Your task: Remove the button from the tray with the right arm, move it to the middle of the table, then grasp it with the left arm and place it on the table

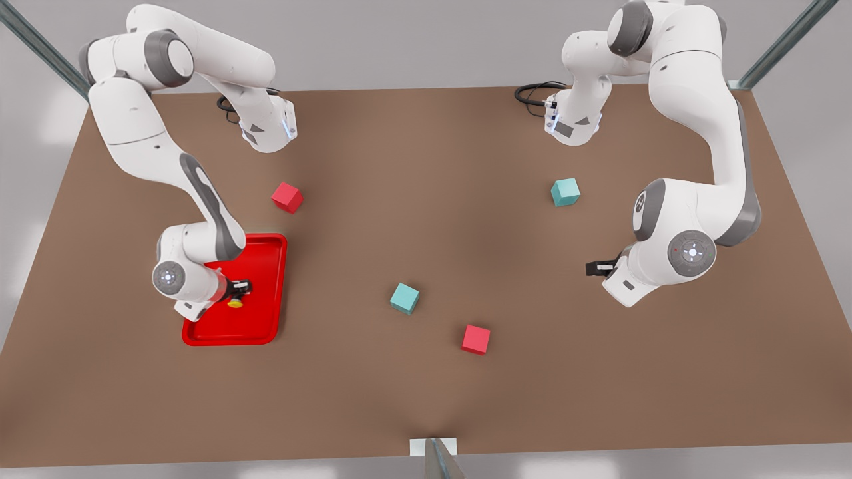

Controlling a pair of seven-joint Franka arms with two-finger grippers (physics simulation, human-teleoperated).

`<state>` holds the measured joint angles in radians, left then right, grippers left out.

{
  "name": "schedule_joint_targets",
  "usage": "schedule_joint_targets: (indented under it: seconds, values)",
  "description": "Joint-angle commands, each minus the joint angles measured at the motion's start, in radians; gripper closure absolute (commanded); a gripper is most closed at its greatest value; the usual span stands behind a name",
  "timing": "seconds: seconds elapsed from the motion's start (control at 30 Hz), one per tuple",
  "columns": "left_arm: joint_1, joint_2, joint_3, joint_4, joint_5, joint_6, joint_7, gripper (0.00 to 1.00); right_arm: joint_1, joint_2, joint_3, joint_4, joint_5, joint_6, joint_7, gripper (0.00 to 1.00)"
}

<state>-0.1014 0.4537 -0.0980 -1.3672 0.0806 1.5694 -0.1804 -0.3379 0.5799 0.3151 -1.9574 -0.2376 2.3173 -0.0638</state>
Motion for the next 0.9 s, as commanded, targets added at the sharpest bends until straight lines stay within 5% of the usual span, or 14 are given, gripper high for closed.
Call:
schedule_joint_targets:
  seconds: [0.0,0.1,0.2,0.27,0.43,0.5,0.63,0.87]
  values:
    - [-0.001,-0.001,0.000,0.000,0.001,0.000,-0.004,0.00,0.000,0.006,-0.002,0.000,0.001,0.011,0.045,0.27]
    - [-0.001,-0.001,0.000,-0.001,0.001,-0.002,-0.004,0.00,-0.001,0.015,-0.005,0.000,0.000,0.024,0.045,0.32]
    - [-0.001,0.000,0.000,-0.001,0.001,0.001,-0.004,0.00,-0.003,0.009,-0.005,0.002,0.000,0.016,0.045,0.60]
    - [0.000,-0.001,0.000,0.000,0.001,-0.002,-0.002,0.00,-0.003,0.002,-0.005,0.002,0.000,0.008,0.045,0.67]
    - [-0.001,0.000,0.000,-0.001,0.001,0.001,-0.004,0.00,0.002,-0.086,0.013,0.041,0.007,-0.163,0.076,0.66]
    - [0.000,0.000,0.000,-0.001,0.001,0.001,-0.004,0.00,0.007,-0.074,0.064,0.193,0.011,-0.331,0.147,0.65]
    - [0.000,0.003,0.000,0.000,0.001,0.009,-0.002,0.00,0.290,0.012,0.081,0.471,0.110,-0.486,0.616,0.65]
    - [0.000,0.002,0.000,0.000,0.001,0.003,-0.002,0.00,0.789,0.247,0.073,0.876,0.204,-0.415,1.555,0.64]
